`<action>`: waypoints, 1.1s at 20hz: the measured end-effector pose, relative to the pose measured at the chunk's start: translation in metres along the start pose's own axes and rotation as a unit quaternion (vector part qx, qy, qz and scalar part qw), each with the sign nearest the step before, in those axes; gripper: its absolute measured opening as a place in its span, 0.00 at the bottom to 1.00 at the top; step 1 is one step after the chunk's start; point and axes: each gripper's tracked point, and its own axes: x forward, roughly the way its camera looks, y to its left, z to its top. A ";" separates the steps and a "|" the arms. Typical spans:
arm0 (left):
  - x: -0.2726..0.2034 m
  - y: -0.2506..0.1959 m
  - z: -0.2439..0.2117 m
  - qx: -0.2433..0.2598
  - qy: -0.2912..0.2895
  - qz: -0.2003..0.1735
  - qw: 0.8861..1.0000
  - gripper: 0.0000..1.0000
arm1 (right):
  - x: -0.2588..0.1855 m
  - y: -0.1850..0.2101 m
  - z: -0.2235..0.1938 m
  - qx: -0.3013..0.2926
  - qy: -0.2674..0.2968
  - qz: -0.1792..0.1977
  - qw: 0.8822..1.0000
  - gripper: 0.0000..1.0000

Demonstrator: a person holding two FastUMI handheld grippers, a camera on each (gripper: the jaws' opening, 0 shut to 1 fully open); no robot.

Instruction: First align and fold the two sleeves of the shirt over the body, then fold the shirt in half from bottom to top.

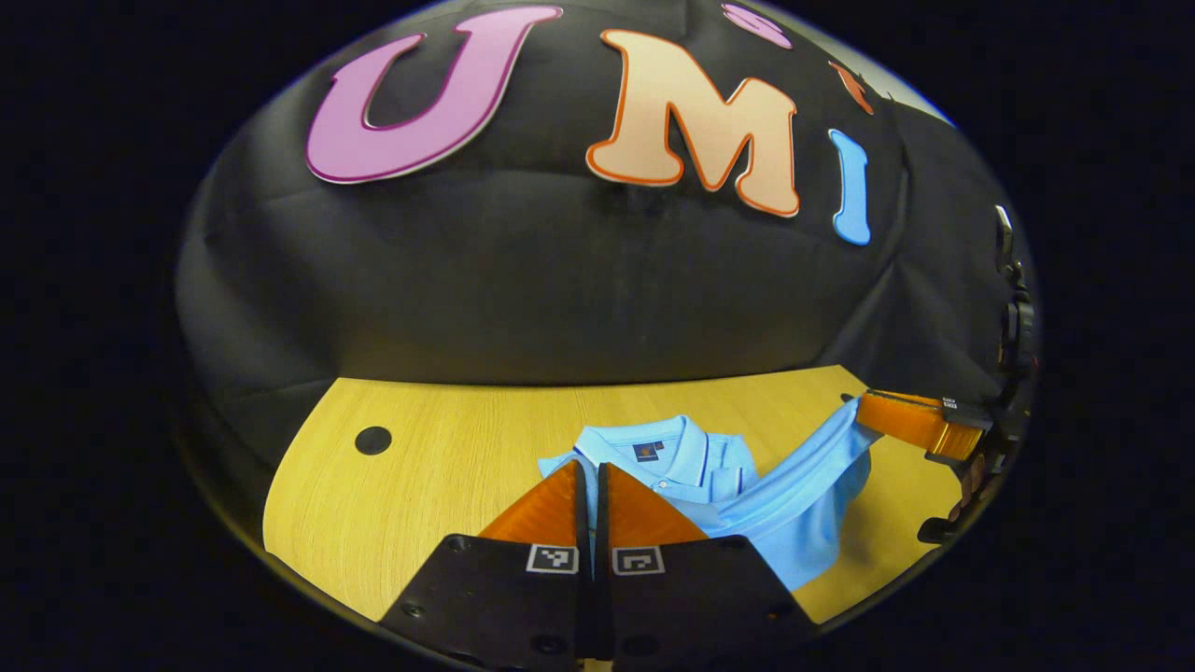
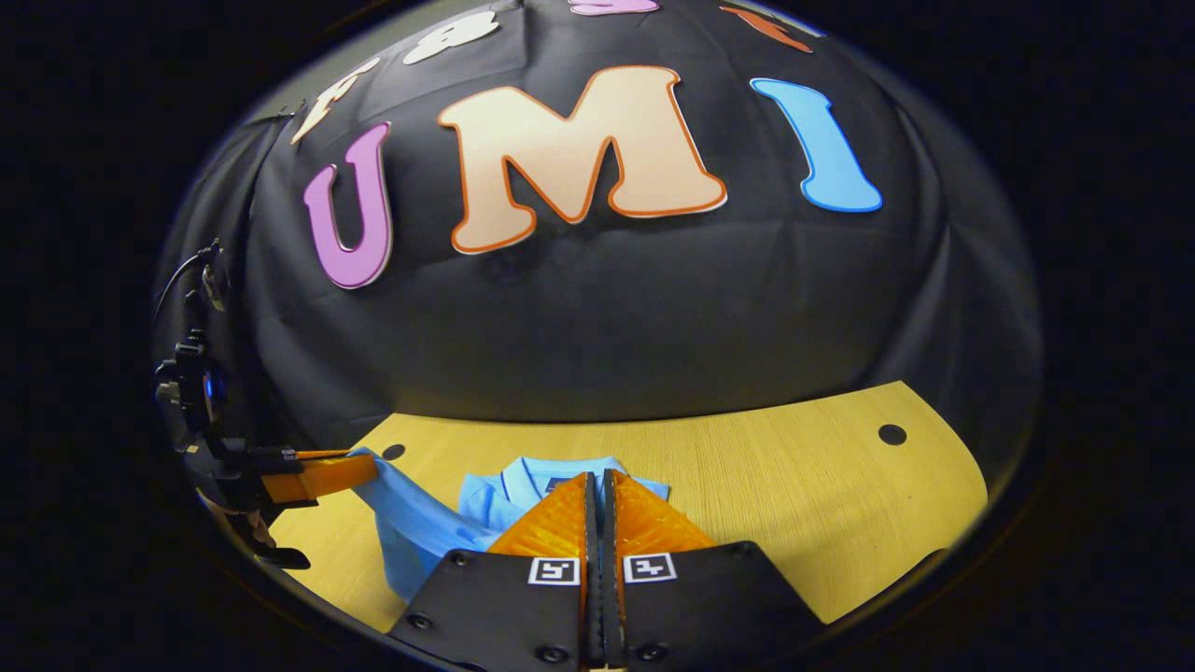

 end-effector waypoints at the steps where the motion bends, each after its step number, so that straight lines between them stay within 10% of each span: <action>1: 0.013 0.004 -0.003 0.001 0.006 -0.001 1.000 0.00 | 0.016 -0.004 -0.007 0.003 0.008 -0.008 1.000 0.03; 12: 0.092 0.043 -0.080 -0.041 0.084 0.037 0.995 0.00 | 0.096 -0.044 -0.094 0.024 0.094 -0.071 0.993 0.03; 14: 0.082 0.041 -0.073 -0.054 0.078 0.042 0.995 0.02 | 0.085 -0.040 -0.083 0.009 0.084 -0.059 0.995 0.24; 15: 0.071 0.039 -0.063 -0.056 0.071 0.042 0.995 0.12 | 0.074 -0.035 -0.069 -0.006 0.066 -0.048 0.997 0.44; 18: 0.021 0.028 -0.006 -0.053 -0.001 0.057 0.997 0.82 | 0.016 -0.025 -0.008 -0.061 -0.009 -0.029 0.998 0.93; 22: -0.084 0.010 0.054 -0.024 -0.091 0.118 0.989 0.92 | -0.090 -0.015 0.066 -0.099 -0.106 0.001 0.989 1.00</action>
